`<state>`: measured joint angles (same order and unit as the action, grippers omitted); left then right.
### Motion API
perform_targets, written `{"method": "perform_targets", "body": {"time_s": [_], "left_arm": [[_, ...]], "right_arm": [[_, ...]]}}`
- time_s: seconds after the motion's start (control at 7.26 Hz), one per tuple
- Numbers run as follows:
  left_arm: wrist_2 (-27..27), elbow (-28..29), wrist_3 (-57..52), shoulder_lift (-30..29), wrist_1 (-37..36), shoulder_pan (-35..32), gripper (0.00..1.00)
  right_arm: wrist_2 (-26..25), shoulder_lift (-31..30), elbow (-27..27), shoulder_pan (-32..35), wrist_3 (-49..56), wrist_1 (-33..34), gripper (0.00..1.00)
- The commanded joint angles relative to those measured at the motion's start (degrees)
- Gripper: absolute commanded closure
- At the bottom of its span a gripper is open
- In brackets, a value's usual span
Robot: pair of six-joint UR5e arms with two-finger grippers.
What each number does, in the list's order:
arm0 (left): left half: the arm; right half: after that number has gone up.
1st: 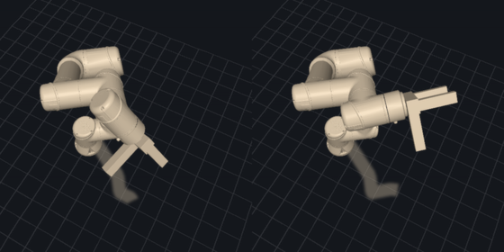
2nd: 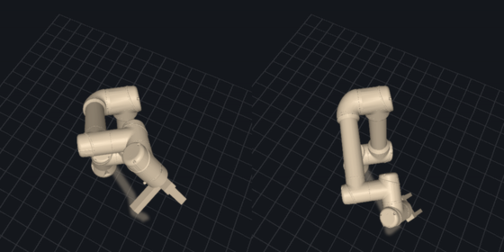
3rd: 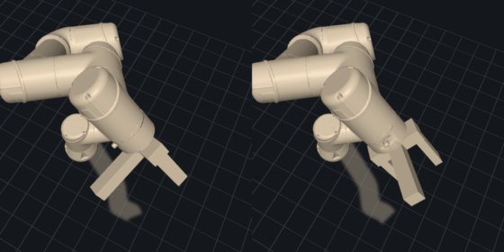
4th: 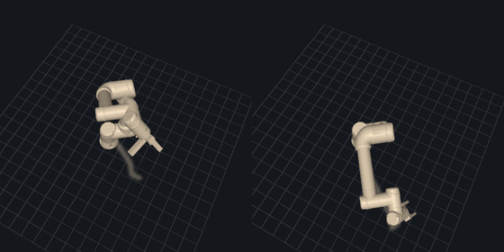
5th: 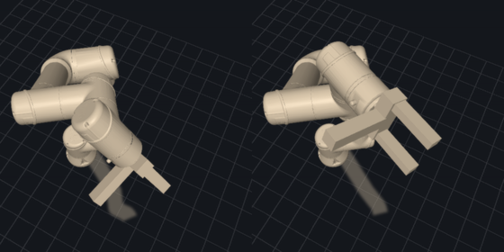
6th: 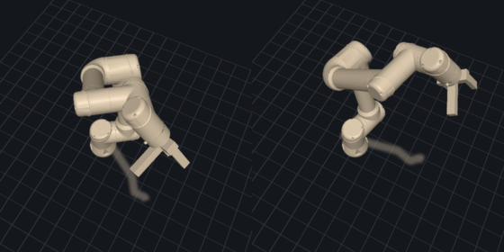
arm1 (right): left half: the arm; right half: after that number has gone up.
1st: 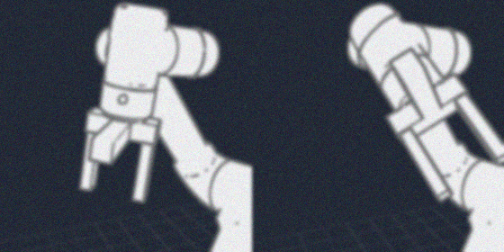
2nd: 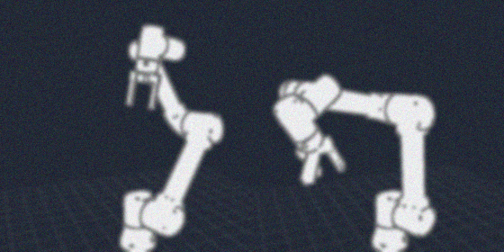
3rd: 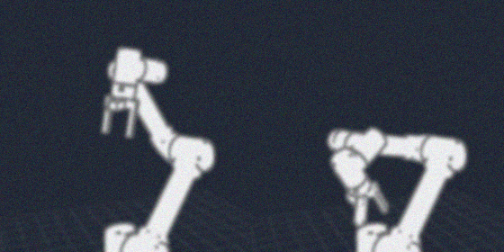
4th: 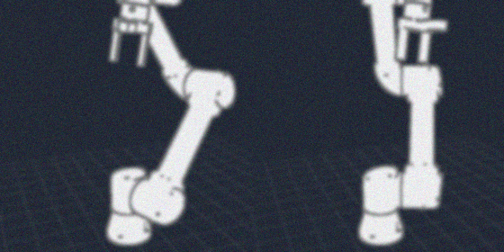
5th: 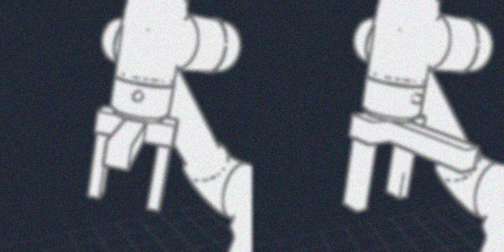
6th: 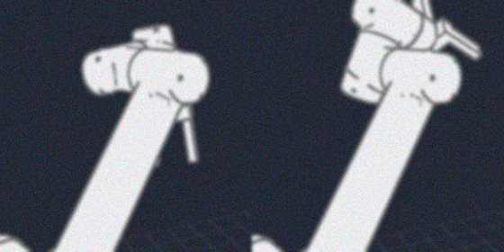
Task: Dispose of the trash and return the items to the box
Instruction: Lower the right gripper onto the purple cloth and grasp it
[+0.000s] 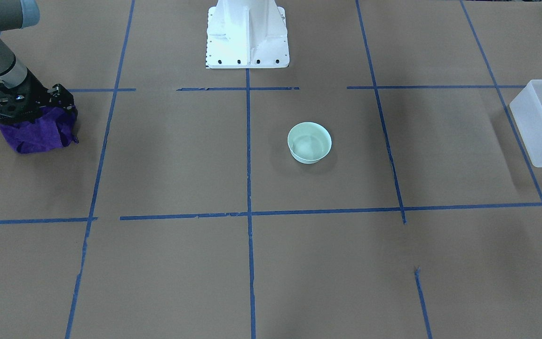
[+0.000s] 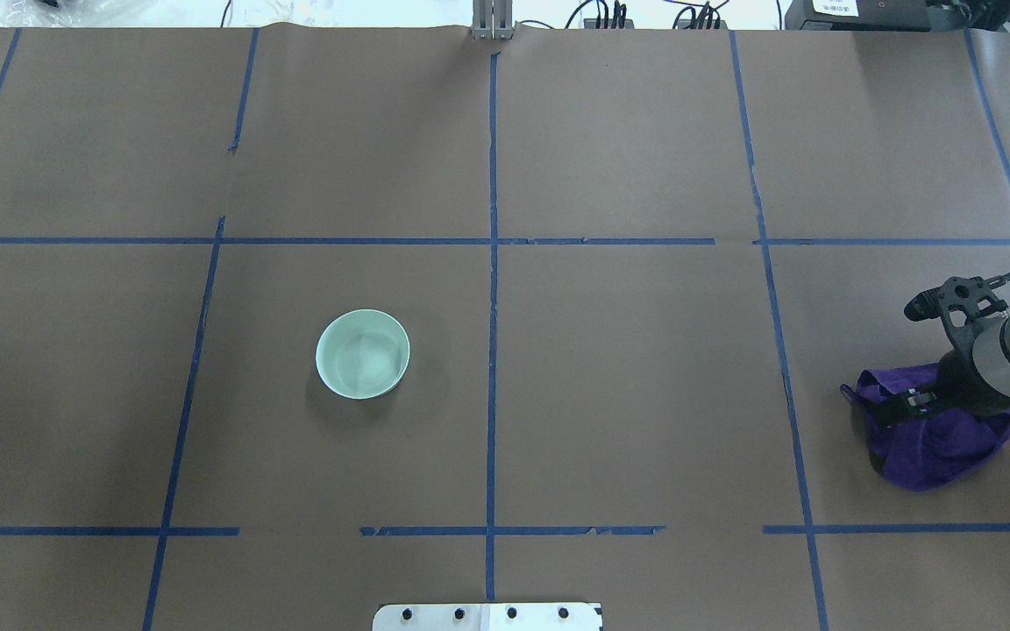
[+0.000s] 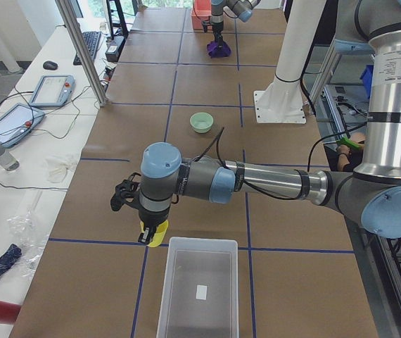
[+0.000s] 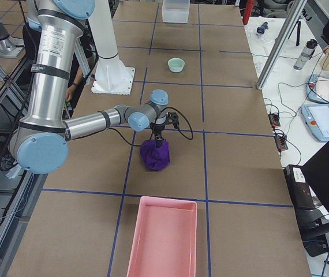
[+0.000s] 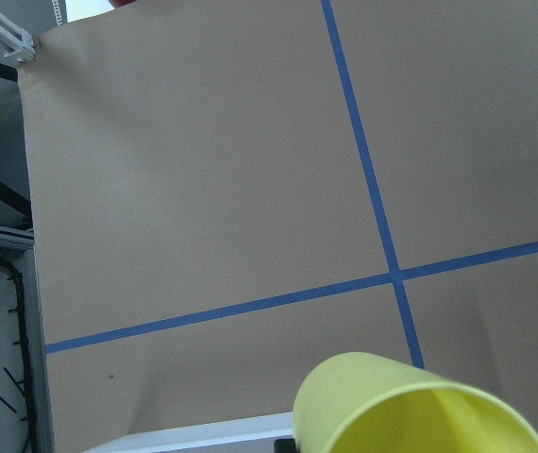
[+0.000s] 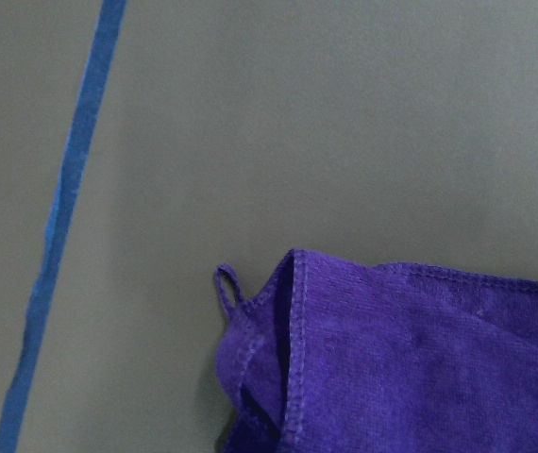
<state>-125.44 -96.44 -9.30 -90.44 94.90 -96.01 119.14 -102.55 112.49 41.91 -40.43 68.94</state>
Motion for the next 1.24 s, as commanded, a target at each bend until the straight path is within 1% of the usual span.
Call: {"method": "perform_targets", "body": {"time_s": [0.0, 0.14, 0.28, 0.41, 0.55, 0.69, 0.83, 0.96, 1.1], "left_arm": [[0.02, 0.81, -0.98, -0.26, 0.11, -0.67, 1.0], [0.02, 1.16, -1.07, -0.26, 0.11, -0.93, 1.0], [0.11, 1.68, -1.07, -0.35, 0.2, -1.28, 1.0], [0.11, 3.34, -1.24, -0.35, 0.54, -1.37, 1.0], [-0.07, 5.88, -3.77, -0.61, 1.16, -1.46, 1.0], [-0.07, 8.26, -3.44, -1.22, 1.95, -1.37, 1.0], [-0.07, 10.54, -3.35, -1.49, 2.22, -1.29, 1.0], [-0.16, 10.74, -3.27, -0.88, 2.04, -1.28, 1.0], [-0.24, 10.74, -3.18, -0.44, 1.78, -1.2, 1.0]], "right_arm": [[-0.4, -0.28, -1.48, -0.59, 0.26, 0.14, 0.01], [-0.58, -0.19, -2.35, -1.21, 0.18, 0.14, 0.22], [-0.58, -0.02, -3.15, -1.65, 0.35, 0.14, 0.75], [-0.58, -0.01, -3.15, -2.35, 0.53, -0.03, 1.0], [-0.4, 0.07, -2.46, -2.18, 1.14, -0.38, 1.0], [0.03, -0.01, -0.8, -1.57, 1.32, -0.38, 1.0], [0.47, -0.36, 1.13, 0.61, 1.32, -0.21, 1.0], [1.26, -0.45, 3.59, 3.85, 1.41, 0.49, 1.0], [3.09, -0.37, 5.01, 7.37, 1.41, 0.58, 1.0]]}}
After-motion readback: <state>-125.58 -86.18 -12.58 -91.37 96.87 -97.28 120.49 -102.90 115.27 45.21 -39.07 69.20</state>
